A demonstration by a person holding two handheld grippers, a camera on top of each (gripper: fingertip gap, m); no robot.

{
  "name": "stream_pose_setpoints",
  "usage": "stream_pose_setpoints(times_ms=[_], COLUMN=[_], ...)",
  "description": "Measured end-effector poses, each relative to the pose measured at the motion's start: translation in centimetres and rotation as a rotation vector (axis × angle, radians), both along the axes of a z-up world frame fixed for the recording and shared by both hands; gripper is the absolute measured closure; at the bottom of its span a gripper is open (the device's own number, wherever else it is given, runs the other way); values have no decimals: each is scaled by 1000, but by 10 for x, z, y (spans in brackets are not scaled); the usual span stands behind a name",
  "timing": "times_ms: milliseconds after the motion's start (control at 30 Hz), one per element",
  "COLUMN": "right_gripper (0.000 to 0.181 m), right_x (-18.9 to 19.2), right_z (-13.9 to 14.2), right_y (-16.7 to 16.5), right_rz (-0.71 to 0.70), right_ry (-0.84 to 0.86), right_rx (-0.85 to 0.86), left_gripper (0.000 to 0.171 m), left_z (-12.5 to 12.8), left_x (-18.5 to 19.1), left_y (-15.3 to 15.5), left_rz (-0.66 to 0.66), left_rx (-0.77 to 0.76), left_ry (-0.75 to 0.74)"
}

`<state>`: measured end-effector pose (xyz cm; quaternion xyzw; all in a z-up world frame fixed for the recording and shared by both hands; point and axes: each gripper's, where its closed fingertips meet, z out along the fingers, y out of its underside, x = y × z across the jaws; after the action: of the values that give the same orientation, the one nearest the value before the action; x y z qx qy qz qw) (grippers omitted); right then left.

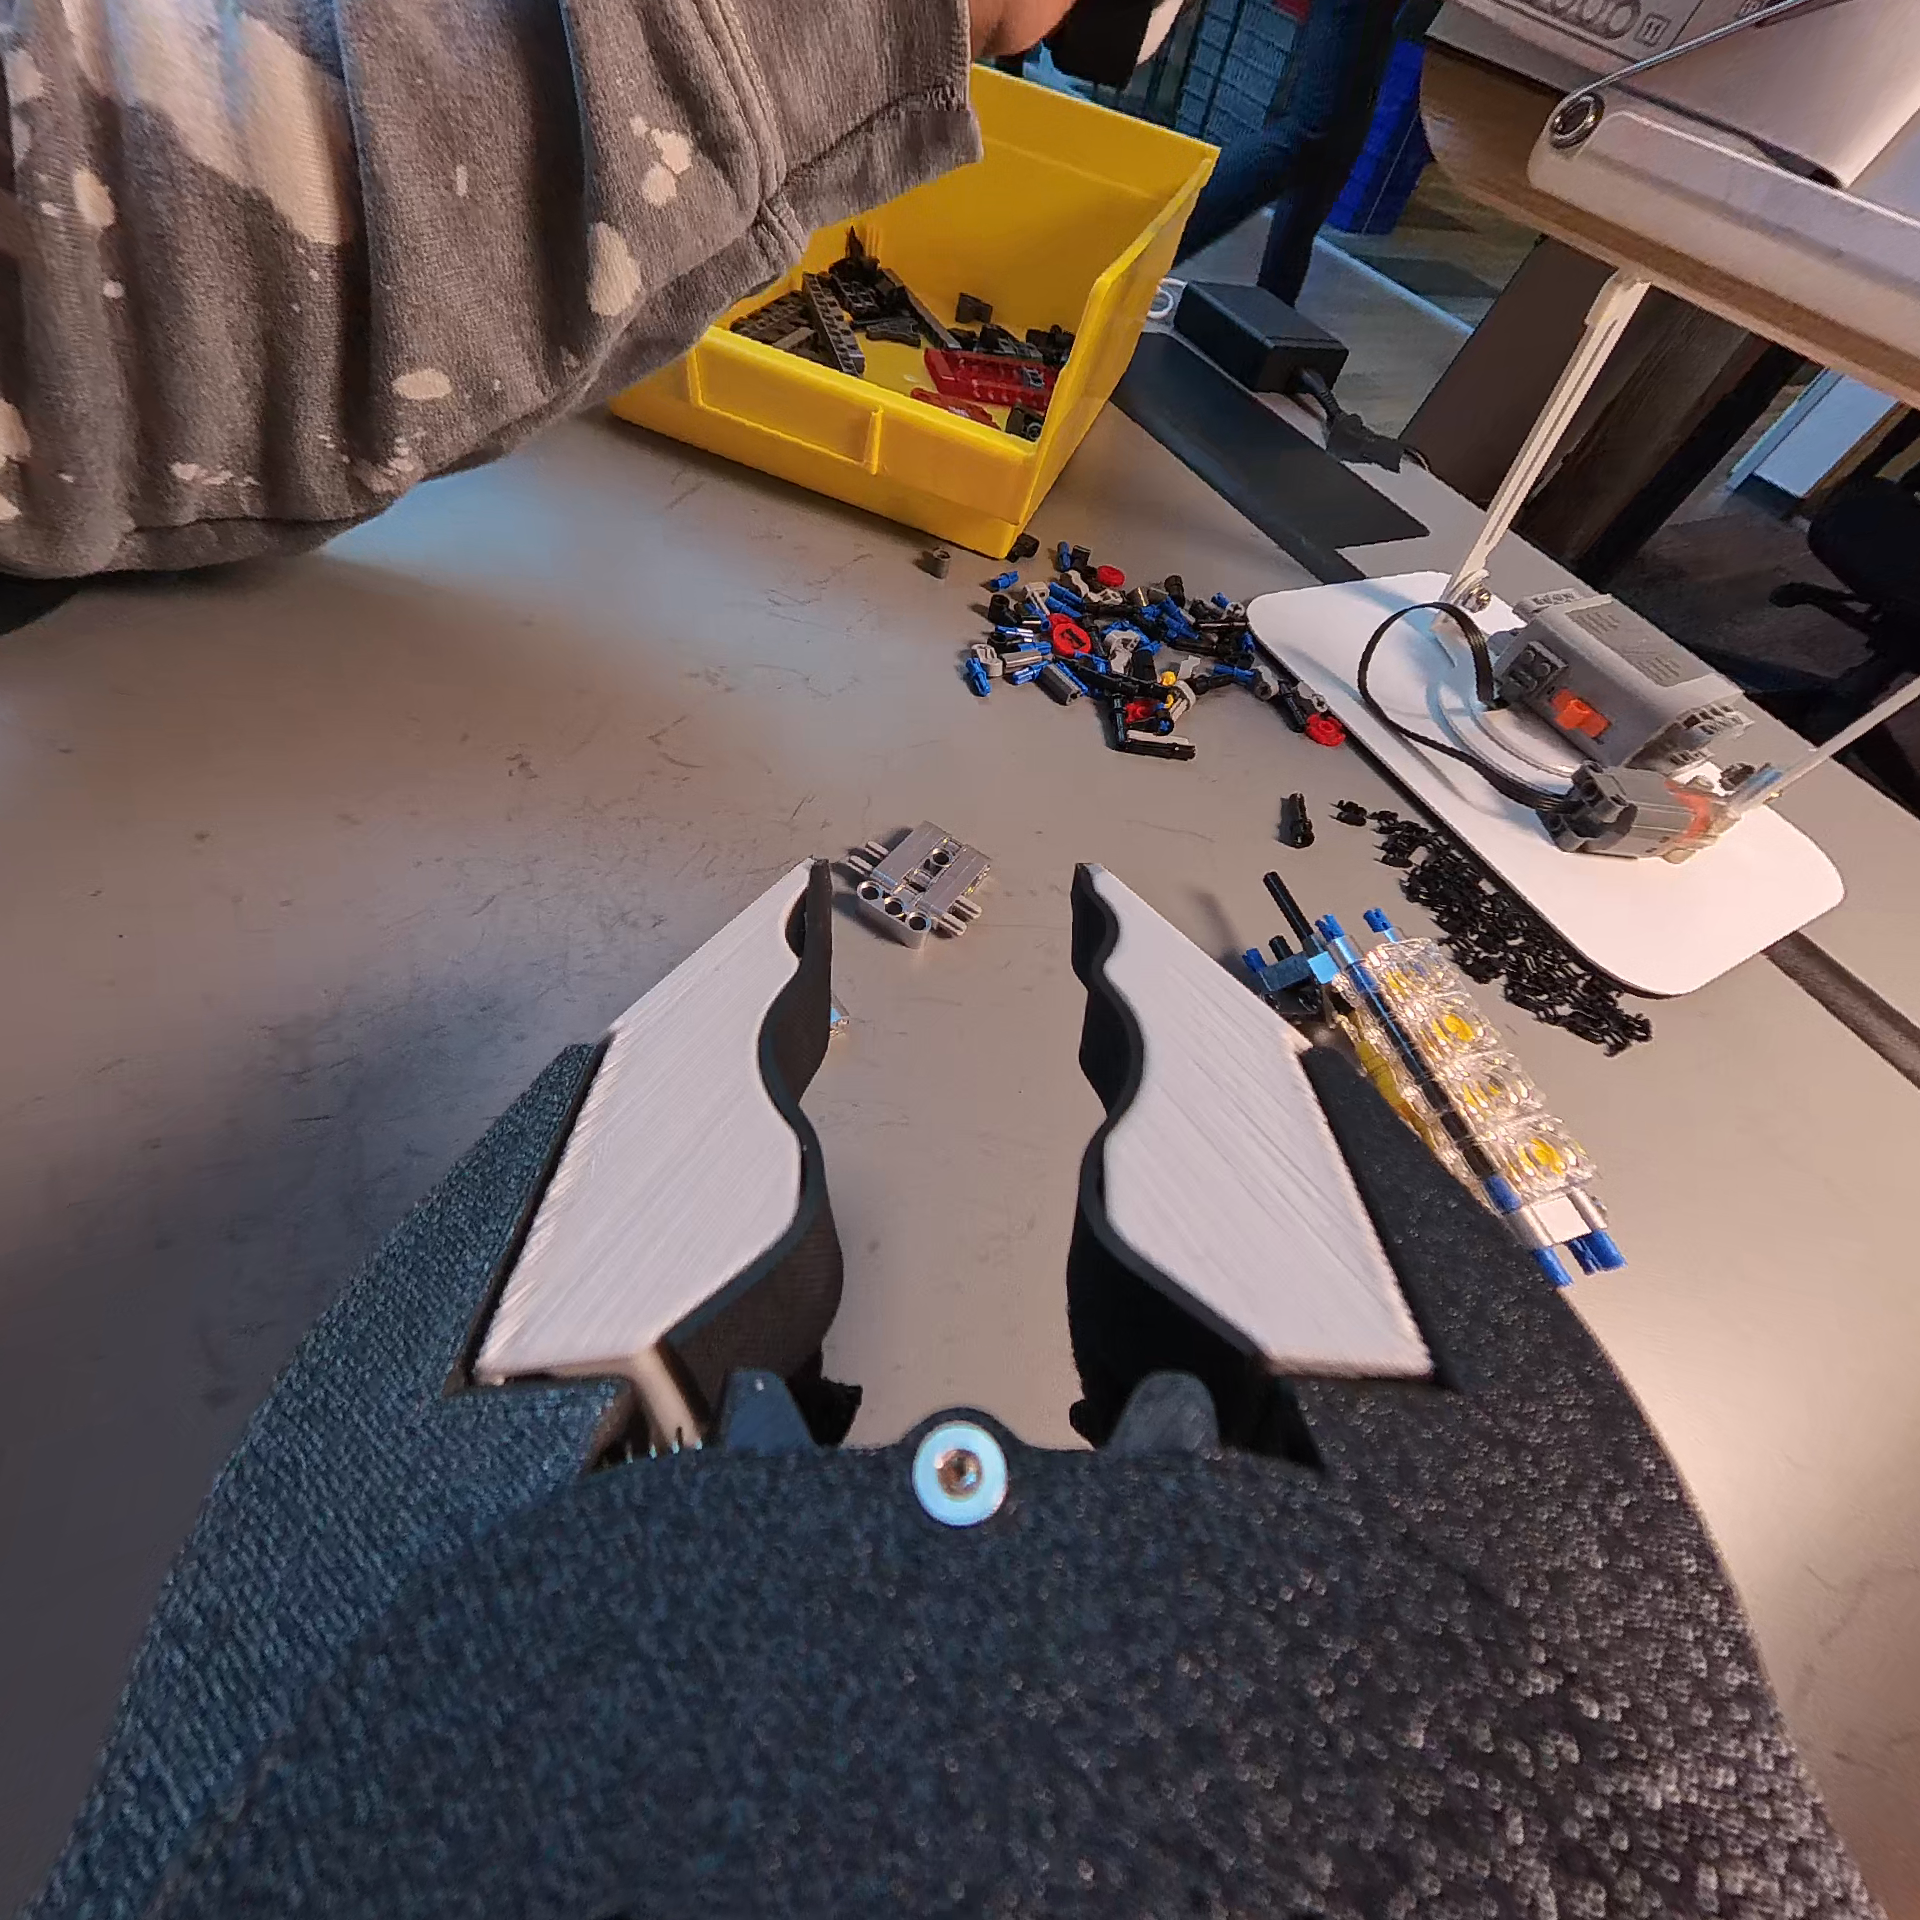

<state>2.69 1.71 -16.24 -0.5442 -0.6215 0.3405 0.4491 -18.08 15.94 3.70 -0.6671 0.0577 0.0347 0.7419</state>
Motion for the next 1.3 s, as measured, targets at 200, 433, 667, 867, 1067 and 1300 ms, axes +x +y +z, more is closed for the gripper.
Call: stream_pose_setpoints(times_ms=[200,433,667,867,1067,1300], right_gripper=[136,136,136,136,136,136], right_x=[0,-1,-1,-2,-2,-2], right_z=[-1,-2,-3,-5,-6,-6], right_y=[-1,-2,-3,-5,-6,-7], right_rz=[4,8,13,18,23,27], right_ry=[-4,-10,-17,-25,-31,-32], right_rx=[6,13,20,30,38,43], left_gripper=[160,171,171,171,171,171], left_z=[5,1,1,2,9,7], left_x=[-4,-10,-11,-12,-17,-23], left_y=[-3,-1,1,3,9,20], left_rz=[49,76,75,73,95,114], left_rx=[3,-27,-41,-45,-28,-38], left_ry=[5,-3,-19,-29,-29,-26])
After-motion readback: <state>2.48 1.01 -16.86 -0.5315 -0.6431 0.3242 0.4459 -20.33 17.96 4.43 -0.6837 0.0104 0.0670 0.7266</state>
